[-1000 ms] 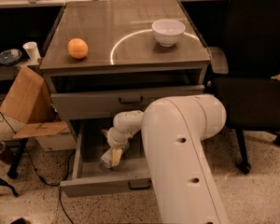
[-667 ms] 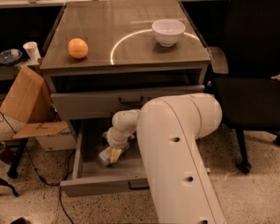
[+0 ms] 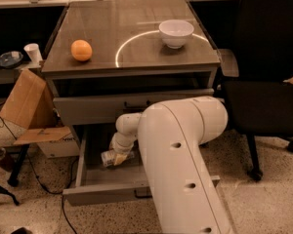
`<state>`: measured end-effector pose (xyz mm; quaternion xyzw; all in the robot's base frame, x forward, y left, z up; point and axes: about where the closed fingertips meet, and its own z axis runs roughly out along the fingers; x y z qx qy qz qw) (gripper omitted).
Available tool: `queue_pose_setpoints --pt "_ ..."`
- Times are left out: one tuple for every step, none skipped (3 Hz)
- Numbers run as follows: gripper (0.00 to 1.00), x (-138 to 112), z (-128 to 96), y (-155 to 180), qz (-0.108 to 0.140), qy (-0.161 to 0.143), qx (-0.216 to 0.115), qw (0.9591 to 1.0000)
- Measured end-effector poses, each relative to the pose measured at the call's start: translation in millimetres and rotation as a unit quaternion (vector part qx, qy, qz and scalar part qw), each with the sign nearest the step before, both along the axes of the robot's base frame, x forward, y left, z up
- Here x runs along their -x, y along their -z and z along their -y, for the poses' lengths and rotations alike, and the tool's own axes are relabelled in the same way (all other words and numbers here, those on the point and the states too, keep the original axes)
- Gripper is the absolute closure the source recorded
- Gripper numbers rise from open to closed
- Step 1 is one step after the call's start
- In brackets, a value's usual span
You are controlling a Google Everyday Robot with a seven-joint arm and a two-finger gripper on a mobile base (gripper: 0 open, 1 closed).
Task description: Pick blue plastic bottle from middle drawer and place on counter
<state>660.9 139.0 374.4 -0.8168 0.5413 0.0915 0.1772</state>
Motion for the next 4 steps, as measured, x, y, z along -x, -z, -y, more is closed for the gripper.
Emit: queue_pose_setpoints --pt "0.99 3.3 4.9 -1.8 -0.013 0.000 -0.002 0.9999" --pt "1.00 7.8 16.6 -3.8 -0.021 0.008 -0.016 0.9996" --pt "1.00 18.1 35.7 -7.2 -0.025 0.030 -0.039 0.9985" --pt "1.00 32.8 76.4 -25.3 -0.019 0.068 -0.061 0.9956"
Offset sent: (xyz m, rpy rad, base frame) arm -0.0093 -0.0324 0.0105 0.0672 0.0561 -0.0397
